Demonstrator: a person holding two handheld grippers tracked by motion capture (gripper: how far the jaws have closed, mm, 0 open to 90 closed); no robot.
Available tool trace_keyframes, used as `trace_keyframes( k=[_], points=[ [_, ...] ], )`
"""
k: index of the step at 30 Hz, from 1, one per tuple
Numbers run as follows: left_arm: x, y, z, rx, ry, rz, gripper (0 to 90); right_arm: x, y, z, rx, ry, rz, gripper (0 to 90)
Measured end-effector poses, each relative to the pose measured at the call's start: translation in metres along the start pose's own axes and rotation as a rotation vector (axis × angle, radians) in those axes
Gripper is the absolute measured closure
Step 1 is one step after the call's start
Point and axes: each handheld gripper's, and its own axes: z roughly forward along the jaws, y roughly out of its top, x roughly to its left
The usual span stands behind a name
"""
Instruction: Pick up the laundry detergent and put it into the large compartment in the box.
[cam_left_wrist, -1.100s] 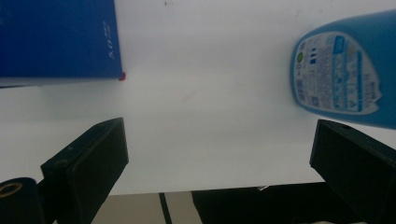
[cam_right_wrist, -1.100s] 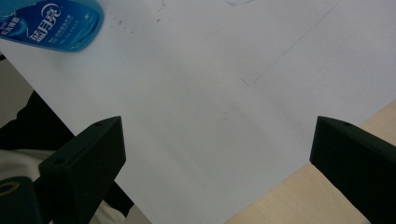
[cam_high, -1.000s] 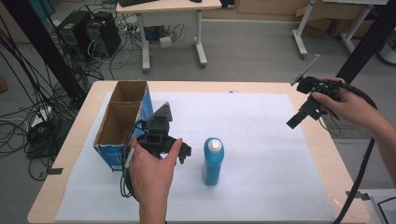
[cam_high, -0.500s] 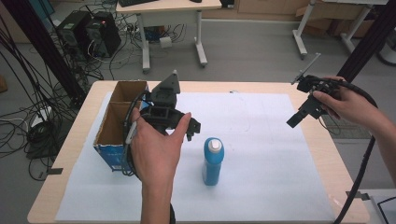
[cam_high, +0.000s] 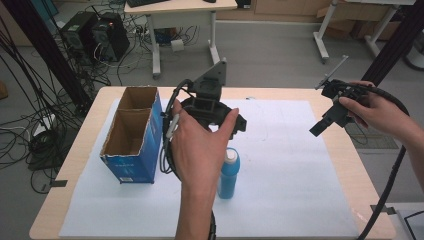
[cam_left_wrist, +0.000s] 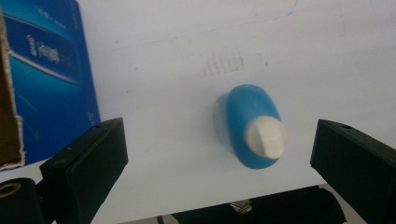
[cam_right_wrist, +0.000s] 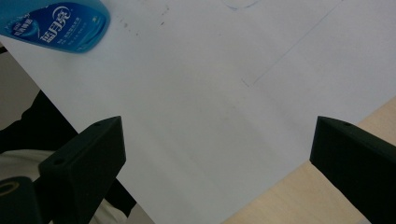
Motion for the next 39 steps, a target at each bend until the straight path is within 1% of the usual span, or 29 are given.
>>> trace_keyframes(
  k=[2, 6, 8, 12, 13, 16, 20, 26, 31, 32, 36, 39],
  points=[
    [-0.007, 0.002, 0.002, 0.006, -0.002, 0.016, 4.3, 0.0, -0.001, -0.001, -0.003, 0.0, 0.0, 3.4],
    [-0.02, 0.004, 0.007, 0.015, -0.014, 0.028, 4.3, 0.0, -0.004, -0.002, -0.005, -0.001, 0.002, 3.4],
    [-0.025, 0.005, 0.008, 0.015, -0.015, 0.041, 4.3, -0.001, -0.006, -0.002, -0.007, -0.001, 0.003, 3.4],
    [-0.04, 0.007, 0.014, 0.024, -0.008, 0.041, 4.3, -0.001, -0.011, -0.004, -0.012, -0.001, 0.005, 3.4],
    [-0.04, 0.007, 0.014, 0.024, -0.008, 0.041, 4.3, -0.001, -0.011, -0.004, -0.012, -0.001, 0.005, 3.4],
    [-0.046, 0.008, 0.02, 0.039, -0.001, 0.033, 4.2, -0.002, -0.015, -0.004, -0.014, 0.001, 0.003, 3.4],
    [-0.05, 0.009, 0.029, 0.057, -0.004, 0.015, 4.3, -0.001, -0.018, -0.002, -0.011, 0.0, 0.001, 3.4],
    [-0.055, 0.008, 0.037, 0.07, -0.004, 0.004, 4.3, 0.001, -0.018, 0.0, -0.014, 0.004, -0.008, 3.4],
    [-0.058, 0.008, 0.049, 0.093, -0.001, -0.008, 4.3, 0.003, -0.019, 0.0, -0.016, 0.009, -0.015, 3.4],
    [-0.057, 0.008, 0.051, 0.098, -0.006, -0.009, 4.3, 0.003, -0.019, 0.001, -0.016, 0.008, -0.015, 3.4],
    [-0.058, 0.007, 0.062, 0.11, 0.013, -0.034, 4.3, 0.003, -0.021, 0.001, -0.018, 0.01, -0.015, 3.4],
    [-0.054, 0.008, 0.069, 0.124, 0.008, -0.048, 4.4, 0.003, -0.022, 0.002, -0.019, 0.01, -0.015, 3.4]
  ],
)
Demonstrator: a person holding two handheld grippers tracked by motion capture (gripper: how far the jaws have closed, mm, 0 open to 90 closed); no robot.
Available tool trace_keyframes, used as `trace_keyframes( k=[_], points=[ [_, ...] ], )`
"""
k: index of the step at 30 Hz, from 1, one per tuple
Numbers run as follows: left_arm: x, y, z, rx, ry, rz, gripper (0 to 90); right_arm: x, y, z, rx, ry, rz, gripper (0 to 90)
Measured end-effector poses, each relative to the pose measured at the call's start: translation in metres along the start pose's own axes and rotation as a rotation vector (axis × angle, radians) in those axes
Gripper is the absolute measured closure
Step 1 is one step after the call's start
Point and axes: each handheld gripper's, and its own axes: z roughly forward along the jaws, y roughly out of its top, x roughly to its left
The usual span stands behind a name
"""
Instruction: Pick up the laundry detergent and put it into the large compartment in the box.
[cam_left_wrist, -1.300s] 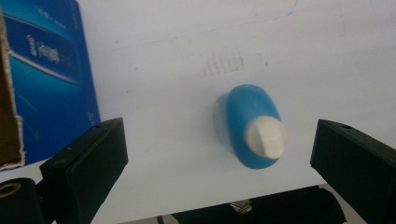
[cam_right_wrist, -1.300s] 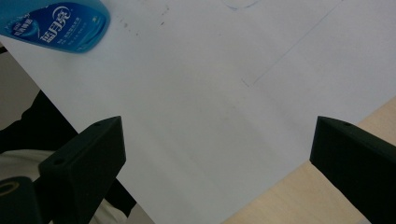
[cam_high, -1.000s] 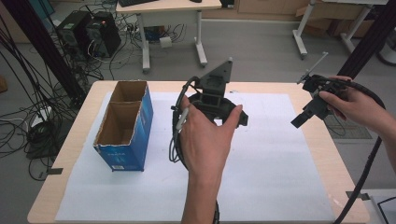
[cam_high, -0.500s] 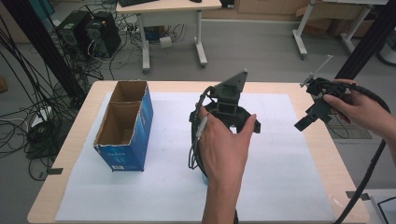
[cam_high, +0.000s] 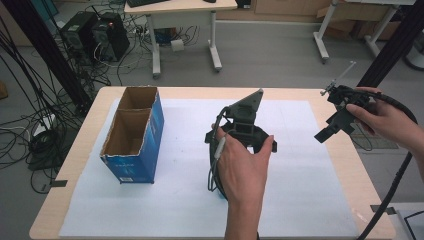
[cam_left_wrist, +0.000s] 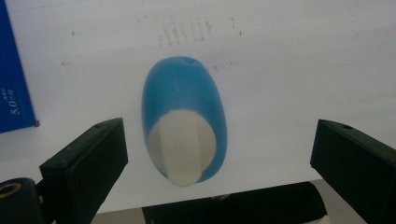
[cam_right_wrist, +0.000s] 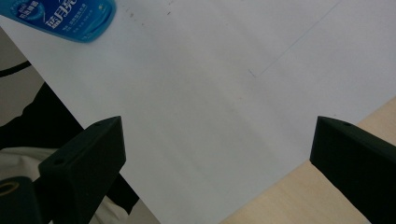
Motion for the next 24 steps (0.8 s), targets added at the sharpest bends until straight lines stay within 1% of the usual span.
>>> trace_keyframes(
  k=[4, 7, 13, 16, 21, 24],
  points=[
    [0.005, 0.003, 0.011, 0.019, -0.01, -0.013, 4.4, 0.0, 0.001, 0.002, 0.004, 0.002, -0.002, 3.4],
    [0.006, 0.005, 0.018, 0.029, -0.005, -0.024, 4.5, 0.0, 0.0, 0.004, -0.001, 0.006, -0.002, 3.4],
    [0.011, 0.007, 0.024, 0.034, -0.015, -0.032, 4.7, -0.001, 0.002, 0.006, 0.005, 0.002, 0.0, 3.4],
    [0.012, 0.008, 0.028, 0.042, -0.012, -0.035, 5.1, -0.001, 0.002, 0.007, 0.006, 0.002, 0.002, 3.4],
    [0.012, 0.011, 0.033, 0.049, -0.014, -0.041, 6.3, -0.002, 0.002, 0.007, 0.007, 0.001, 0.002, 3.4],
    [0.011, 0.012, 0.034, 0.059, -0.008, -0.035, 8.3, -0.002, 0.003, 0.007, 0.009, 0.0, 0.0, 3.4]
  ],
)
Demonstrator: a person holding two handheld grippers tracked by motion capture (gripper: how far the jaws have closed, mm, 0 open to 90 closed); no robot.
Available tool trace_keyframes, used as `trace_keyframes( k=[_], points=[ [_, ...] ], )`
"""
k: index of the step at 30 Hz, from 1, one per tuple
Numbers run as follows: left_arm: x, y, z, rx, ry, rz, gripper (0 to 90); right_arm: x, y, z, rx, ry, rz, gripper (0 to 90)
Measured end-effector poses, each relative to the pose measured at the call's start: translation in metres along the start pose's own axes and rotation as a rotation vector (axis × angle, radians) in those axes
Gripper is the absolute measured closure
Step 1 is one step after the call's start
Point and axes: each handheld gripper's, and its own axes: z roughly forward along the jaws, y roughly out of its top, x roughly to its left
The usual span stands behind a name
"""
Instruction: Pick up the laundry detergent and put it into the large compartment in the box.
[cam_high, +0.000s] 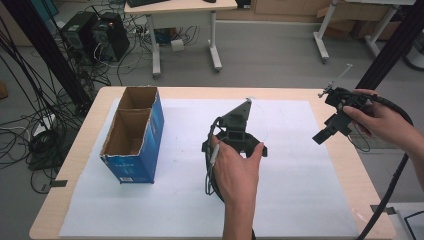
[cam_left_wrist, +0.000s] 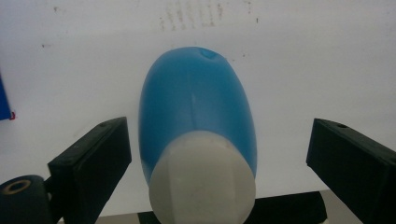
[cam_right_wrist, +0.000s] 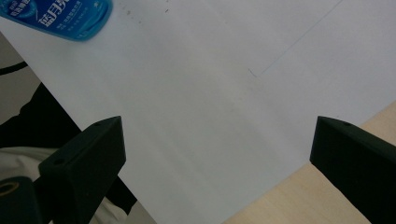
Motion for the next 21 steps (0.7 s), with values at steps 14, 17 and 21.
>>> trace_keyframes(
  k=[14, 17, 21],
  points=[
    [-0.0026, -0.0033, 0.0057, -0.012, 0.04, -0.006, 30.9, 0.0009, 0.0051, 0.002, 0.004, -0.004, -0.011, 3.4],
    [0.0003, -0.0064, 0.0053, -0.027, 0.036, -0.012, 36.6, -0.0002, 0.0064, 0.003, 0.006, -0.003, -0.01, 3.4],
    [-0.0009, -0.007, 0.0054, -0.03, 0.04, -0.006, 36.8, -0.0005, 0.0075, 0.0039, 0.006, -0.005, -0.011, 3.4]
  ],
)
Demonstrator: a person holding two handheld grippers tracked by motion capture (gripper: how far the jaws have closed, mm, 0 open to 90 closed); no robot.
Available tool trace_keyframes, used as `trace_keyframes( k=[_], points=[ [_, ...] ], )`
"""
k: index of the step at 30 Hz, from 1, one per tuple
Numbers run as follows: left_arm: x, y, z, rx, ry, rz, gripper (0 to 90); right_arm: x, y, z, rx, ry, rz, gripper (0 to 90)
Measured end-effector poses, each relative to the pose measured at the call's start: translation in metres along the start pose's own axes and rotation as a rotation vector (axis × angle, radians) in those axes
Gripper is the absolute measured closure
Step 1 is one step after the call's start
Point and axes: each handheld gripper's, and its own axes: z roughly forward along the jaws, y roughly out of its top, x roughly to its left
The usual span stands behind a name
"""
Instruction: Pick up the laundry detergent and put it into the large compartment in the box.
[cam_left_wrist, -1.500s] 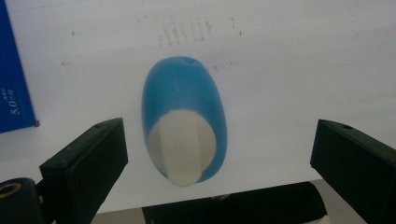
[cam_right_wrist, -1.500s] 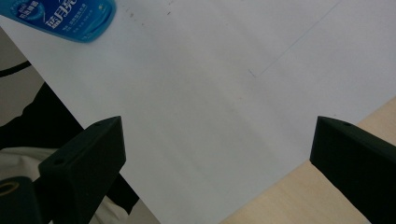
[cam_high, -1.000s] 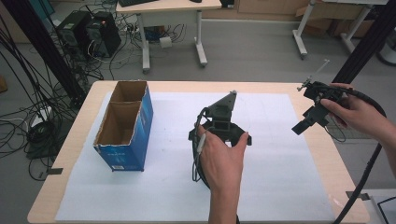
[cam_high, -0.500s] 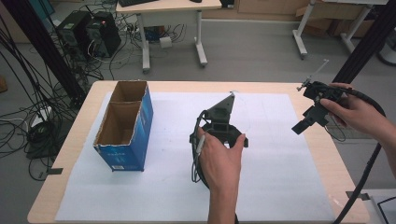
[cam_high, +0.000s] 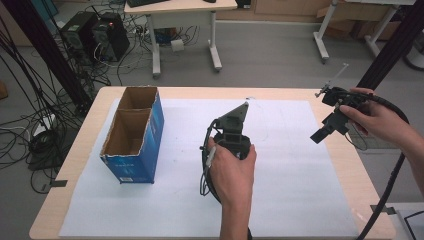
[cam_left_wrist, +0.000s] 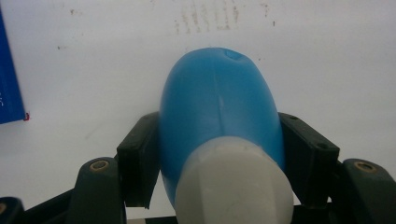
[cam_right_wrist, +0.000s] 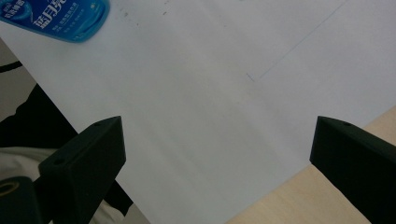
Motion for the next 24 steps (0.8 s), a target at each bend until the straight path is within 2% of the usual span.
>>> trace_keyframes(
  k=[15, 16, 19, 24],
  points=[
    [0.003, -0.01, -0.001, -0.051, -0.006, 0.045, 37.7, -0.002, -0.003, 0.001, -0.001, -0.001, 0.01, 3.4],
    [0.003, -0.014, -0.003, -0.067, -0.008, 0.043, 37.7, -0.002, -0.003, 0.001, -0.001, 0.0, 0.012, 3.4],
    [0.004, -0.015, -0.009, -0.075, -0.007, 0.046, 37.7, -0.003, -0.002, 0.001, 0.002, -0.002, 0.016, 3.4],
    [0.006, -0.019, -0.028, -0.099, -0.006, 0.064, 37.6, -0.004, -0.002, 0.002, 0.006, -0.003, 0.019, 3.4]
  ],
)
